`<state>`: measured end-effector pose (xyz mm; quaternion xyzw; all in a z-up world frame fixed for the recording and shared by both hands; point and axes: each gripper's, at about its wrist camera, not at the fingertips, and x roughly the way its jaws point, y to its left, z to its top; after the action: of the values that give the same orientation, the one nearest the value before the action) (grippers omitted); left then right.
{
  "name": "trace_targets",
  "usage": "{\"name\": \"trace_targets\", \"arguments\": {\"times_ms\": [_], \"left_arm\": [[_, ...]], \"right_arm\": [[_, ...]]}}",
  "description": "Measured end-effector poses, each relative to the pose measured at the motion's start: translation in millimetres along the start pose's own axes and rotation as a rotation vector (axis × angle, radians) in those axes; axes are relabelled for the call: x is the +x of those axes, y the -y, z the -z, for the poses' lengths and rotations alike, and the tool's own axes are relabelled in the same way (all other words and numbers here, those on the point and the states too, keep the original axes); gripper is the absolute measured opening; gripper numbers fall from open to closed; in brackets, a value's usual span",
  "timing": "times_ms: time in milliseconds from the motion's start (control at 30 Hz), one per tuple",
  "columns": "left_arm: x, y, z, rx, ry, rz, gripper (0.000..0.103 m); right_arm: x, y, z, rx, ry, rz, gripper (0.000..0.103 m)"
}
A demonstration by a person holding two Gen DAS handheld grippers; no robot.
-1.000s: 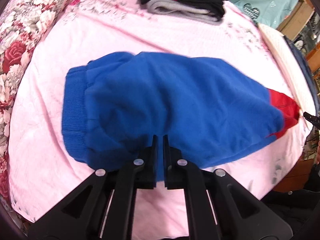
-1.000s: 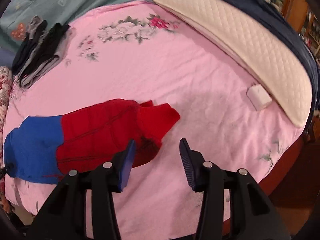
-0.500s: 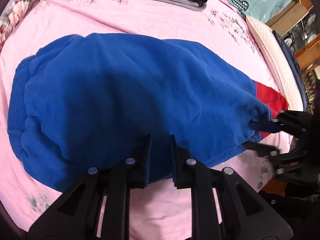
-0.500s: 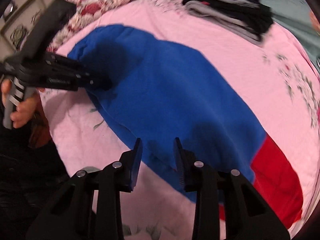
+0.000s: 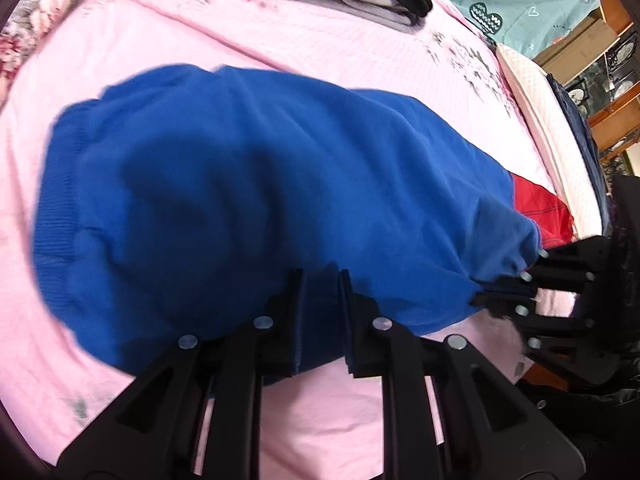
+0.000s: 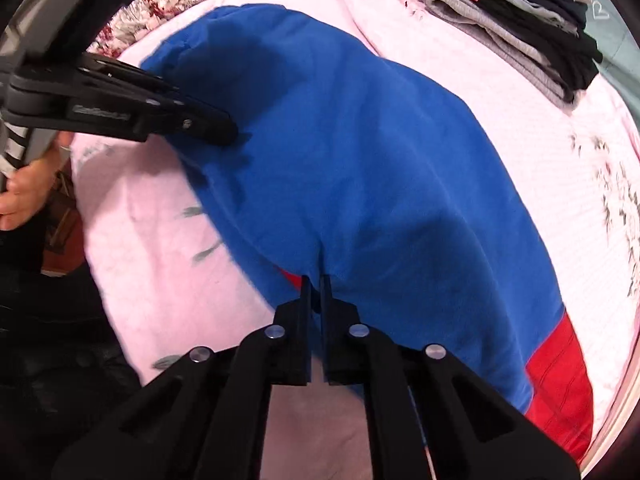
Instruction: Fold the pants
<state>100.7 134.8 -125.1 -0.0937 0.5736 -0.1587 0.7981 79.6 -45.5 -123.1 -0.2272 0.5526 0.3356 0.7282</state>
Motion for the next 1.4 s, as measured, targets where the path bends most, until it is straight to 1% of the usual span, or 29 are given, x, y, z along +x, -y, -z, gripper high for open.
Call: {"name": "trace_targets", "arguments": {"times_ms": [67,100,167,200,267,300,333,400,433,467,500,600,700,733,767,800,833,867,900,967,1000,1033,1100,1133,1200,1233,1333,1400], "left_arm": [[-5,-5,2,0.001,0.009,-0.028,0.016],[-5,-10,3,-0.006,0.002,-0.021,0.016],[-3,-15,2,-0.017,-0.008,-0.006,0.016],[-2,-15,1,-0.019,-0.012,-0.009,0.016],[-5,-9,-1,-0.003,-0.002,-0.024,0.016],[-7,-4,-2,0.009,0.005,-0.024,0.016],[-10,1,-3,0.019,0.009,-0.017,0.016],[-16,14,-4,0.046,0.023,0.000,0.017],[-19,22,-4,0.063,0.035,0.006,0.021],[-20,29,-5,0.076,0.042,0.013,0.023],[-21,35,-5,0.089,0.047,0.024,0.028],[-14,56,-6,0.134,0.037,0.071,0.030],[4,67,-5,0.168,-0.014,0.078,0.029],[12,66,-4,0.163,-0.040,0.073,0.029],[20,64,-3,0.148,-0.068,0.066,0.029],[27,60,0,0.128,-0.097,0.061,0.029],[25,55,3,0.111,-0.072,0.087,0.031],[22,52,7,0.107,-0.066,0.095,0.031],[20,51,11,0.106,-0.062,0.088,0.030],[17,53,18,0.122,-0.047,0.057,0.030],[17,54,22,0.132,-0.038,0.043,0.031],[16,57,24,0.140,-0.033,0.031,0.031],[18,62,27,0.158,-0.022,0.003,0.031],[16,62,26,0.163,-0.019,-0.001,0.031],[12,56,26,0.165,-0.013,0.007,0.031],[12,55,25,0.161,-0.013,0.018,0.031],[11,47,22,0.137,-0.021,0.069,0.031],[11,43,20,0.133,-0.028,0.095,0.031]], "right_arm": [[-6,-4,2,0.019,0.009,-0.046,0.003],[-8,-8,5,0.015,0.013,-0.064,0.003],[0,-11,12,0.006,0.002,-0.045,0.003],[6,-9,14,0.028,-0.002,-0.056,0.003],[7,-8,10,0.047,0.020,-0.072,0.003],[5,-7,10,0.057,0.026,-0.070,0.005],[2,-6,11,0.068,0.031,-0.068,0.015],[-11,3,16,0.103,0.058,-0.062,0.028],[-23,11,21,0.130,0.091,-0.059,0.028],[-31,19,25,0.152,0.106,-0.050,0.028],[-40,30,32,0.186,0.120,-0.022,0.028],[-51,62,52,0.277,0.117,0.063,0.028],[-48,96,75,0.377,0.075,0.134,0.028],[-44,103,81,0.402,0.049,0.155,0.028],[-30,112,89,0.428,-0.004,0.169,0.028],[-23,117,92,0.440,-0.018,0.155,0.029],[-24,117,90,0.443,-0.004,0.149,0.030],[-27,117,85,0.437,-0.031,0.153,0.029],[-33,115,75,0.421,-0.036,0.152,0.029],[-53,111,46,0.380,0.047,0.108,0.029],[-61,109,25,0.361,0.079,0.084,0.029],[-66,108,8,0.346,0.099,0.069,0.029],[-70,105,-43,0.294,0.133,0.040,0.029],[-66,106,-62,0.283,0.130,0.031,0.029],[-50,114,-108,0.289,0.096,-0.035,0.029],[-40,117,-126,0.290,0.072,-0.061,0.029],[-5,118,-156,0.260,0.020,-0.047,0.029],[10,116,-155,0.233,-0.003,-0.053,0.029]]}}
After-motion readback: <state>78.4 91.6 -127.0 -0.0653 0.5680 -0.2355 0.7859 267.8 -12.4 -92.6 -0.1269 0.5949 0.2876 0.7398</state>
